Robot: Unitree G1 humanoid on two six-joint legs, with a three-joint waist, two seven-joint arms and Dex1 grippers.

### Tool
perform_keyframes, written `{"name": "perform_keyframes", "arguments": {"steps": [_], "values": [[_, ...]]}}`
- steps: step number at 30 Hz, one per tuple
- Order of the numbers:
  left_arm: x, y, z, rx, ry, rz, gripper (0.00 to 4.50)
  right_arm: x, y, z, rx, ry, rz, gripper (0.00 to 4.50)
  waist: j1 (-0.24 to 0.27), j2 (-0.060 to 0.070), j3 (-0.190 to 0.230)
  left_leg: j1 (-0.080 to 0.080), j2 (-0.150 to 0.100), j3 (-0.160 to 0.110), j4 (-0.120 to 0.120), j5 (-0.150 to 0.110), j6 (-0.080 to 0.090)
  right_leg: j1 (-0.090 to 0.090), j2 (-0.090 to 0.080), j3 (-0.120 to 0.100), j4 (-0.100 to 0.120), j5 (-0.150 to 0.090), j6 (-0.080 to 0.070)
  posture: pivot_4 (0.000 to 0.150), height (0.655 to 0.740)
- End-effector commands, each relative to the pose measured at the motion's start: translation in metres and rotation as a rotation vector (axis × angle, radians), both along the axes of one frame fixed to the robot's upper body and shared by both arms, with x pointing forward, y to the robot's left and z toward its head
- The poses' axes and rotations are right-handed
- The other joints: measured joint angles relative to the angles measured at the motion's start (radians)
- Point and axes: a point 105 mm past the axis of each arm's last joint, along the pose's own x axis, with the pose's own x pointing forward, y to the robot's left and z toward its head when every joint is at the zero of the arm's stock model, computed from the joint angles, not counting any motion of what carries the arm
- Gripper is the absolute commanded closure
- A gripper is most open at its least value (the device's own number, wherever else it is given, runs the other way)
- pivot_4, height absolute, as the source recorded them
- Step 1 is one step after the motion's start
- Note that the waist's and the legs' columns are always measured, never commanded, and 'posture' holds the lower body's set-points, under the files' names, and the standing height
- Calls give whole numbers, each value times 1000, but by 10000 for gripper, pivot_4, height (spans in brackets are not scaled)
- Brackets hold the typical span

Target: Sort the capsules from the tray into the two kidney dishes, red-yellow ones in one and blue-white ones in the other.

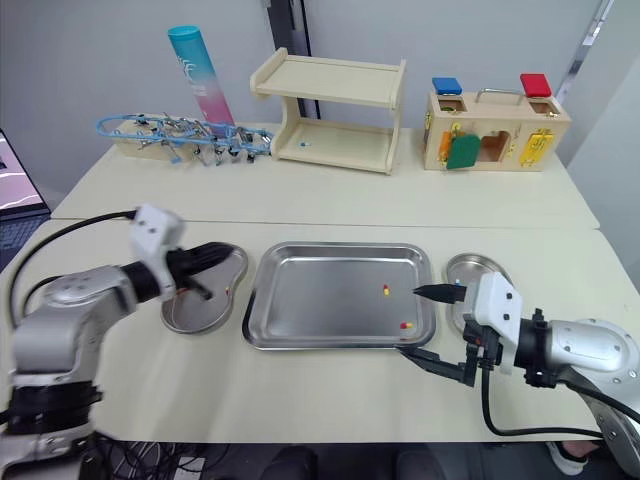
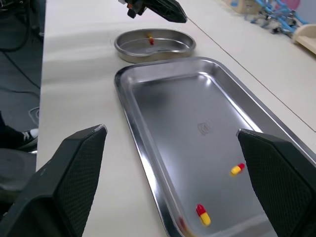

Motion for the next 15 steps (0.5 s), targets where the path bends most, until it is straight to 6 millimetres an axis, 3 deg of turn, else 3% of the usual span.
{"name": "perform_keyframes", "arguments": {"steps": [1, 7, 15], "values": [[-8, 15, 6, 31, -35, 57, 44810, 1, 5, 6, 8, -29, 42, 0, 6, 0, 0, 0, 0, 0, 0, 0, 0, 0, 0, 0, 0, 0, 0, 1500, 7400], [-15, 18, -14, -10, 24, 80, 44810, 5, 10, 7, 2, -30, 86, 0, 1, 0, 0, -1, 0, 0, 0, 0, 0, -1, 0, 0, 0, 0, 0, 1500, 7400], [-19, 28, -3, -22, 4, 108, 20602, 4, 8, 4, -2, -21, 85, 0, -2, 0, 0, -1, 0, 0, 0, 0, 0, -1, 0, 0, 0, 0, 0, 1500, 7400]]}}
